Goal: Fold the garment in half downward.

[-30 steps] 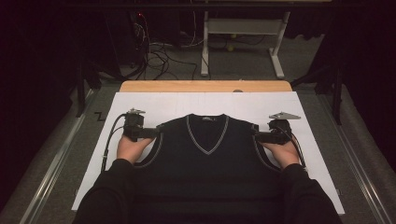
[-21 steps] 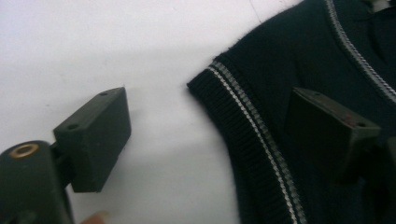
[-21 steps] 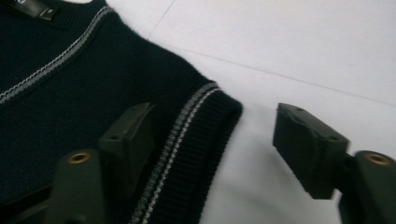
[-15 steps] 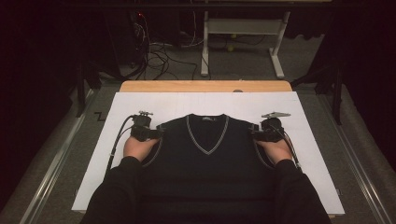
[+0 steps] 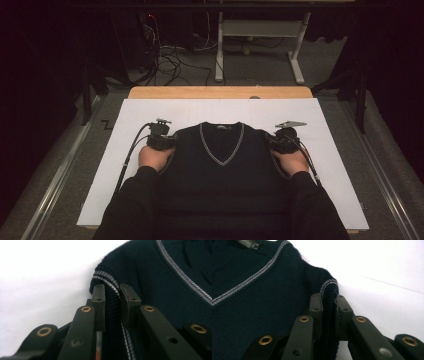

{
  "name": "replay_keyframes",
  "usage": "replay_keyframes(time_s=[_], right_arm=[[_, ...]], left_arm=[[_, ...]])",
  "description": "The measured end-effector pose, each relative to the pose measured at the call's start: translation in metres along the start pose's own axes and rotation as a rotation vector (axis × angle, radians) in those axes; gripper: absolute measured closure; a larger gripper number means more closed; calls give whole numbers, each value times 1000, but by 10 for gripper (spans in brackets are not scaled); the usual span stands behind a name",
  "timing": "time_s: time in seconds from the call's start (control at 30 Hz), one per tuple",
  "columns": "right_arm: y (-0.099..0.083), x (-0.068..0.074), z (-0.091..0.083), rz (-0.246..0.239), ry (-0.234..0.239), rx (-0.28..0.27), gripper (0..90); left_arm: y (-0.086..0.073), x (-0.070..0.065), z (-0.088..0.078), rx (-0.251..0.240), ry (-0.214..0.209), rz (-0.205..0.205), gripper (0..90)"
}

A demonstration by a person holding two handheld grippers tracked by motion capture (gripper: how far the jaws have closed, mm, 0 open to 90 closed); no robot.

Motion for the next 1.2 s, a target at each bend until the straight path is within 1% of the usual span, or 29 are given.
replay_keyframes(time_s=[0.03, 0.07, 0.1, 0.13, 0.17, 0.2, 0.27, 0.3, 0.33, 0.37, 0.43, 0.5, 0.57, 0.63, 0.73, 0.83, 0.97, 1.07, 1.13, 1.17, 1.2], right_arm=[[1, -3, -2, -2, -21, 0, 797], [8, -9, -9, 8, -36, -40, 797], [13, -12, -14, 6, -45, -60, 796], [18, -14, -19, -2, -57, -82, 797], [18, -14, -19, -2, -57, -82, 797], [25, -16, -25, -9, -69, -108, 796], [39, -20, -37, -22, -95, -163, 796], [47, -22, -44, -22, -108, -190, 795], [54, -24, -51, -12, -123, -221, 795], [62, -26, -57, -6, -134, -245, 795], [75, -28, -67, -22, -162, -279, 795], [87, -29, -76, -33, -176, -311, 795], [99, -28, -85, -44, -188, -346, 795], [105, -28, -89, -50, -194, -367, 795], [109, -27, -91, -57, -194, -373, 795], [106, -27, -88, -51, -183, -358, 795], [100, -25, -86, -47, -167, -344, 795], [96, -23, -88, -44, -154, -350, 795], [94, -20, -92, -41, -146, -359, 795], [92, -18, -94, -38, -136, -367, 795], [90, -15, -96, -40, -130, -372, 795]], left_arm=[[5, 1, -5, -36, -5, -4, 725], [12, 1, -12, -74, -8, -7, 725], [18, 0, -19, -112, -15, -7, 725], [26, -1, -27, -156, -23, 1, 726], [33, -2, -35, -197, -26, 18, 726], [40, -4, -42, -237, -24, 33, 726], [53, -6, -56, -297, -26, 37, 725], [59, -8, -63, -322, -30, 28, 726], [64, -9, -69, -335, -28, 25, 726], [70, -11, -74, -351, -22, 30, 725], [80, -14, -85, -381, -17, 40, 725], [90, -18, -95, -411, -16, 43, 725], [95, -20, -99, -428, -15, 47, 725], [98, -21, -102, -438, -9, 55, 725], [99, -20, -101, -436, -8, 50, 724], [95, -19, -98, -418, -7, 59, 724], [88, -16, -97, -396, -20, 59, 723], [82, -18, -101, -402, -40, 59, 723], [77, -22, -104, -405, -72, 47, 722], [73, -24, -105, -406, -83, 47, 722], [70, -26, -107, -403, -88, 56, 722]])
Point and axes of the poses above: each handheld gripper's, and its own axes: z roughly forward along the jaws, y roughly out of its top, x roughly to its left, the point moved 9 cm from there along z, roughly forward along the jaws, and after that the axes turned 8 degrees about -z, right-handed, at the moved point
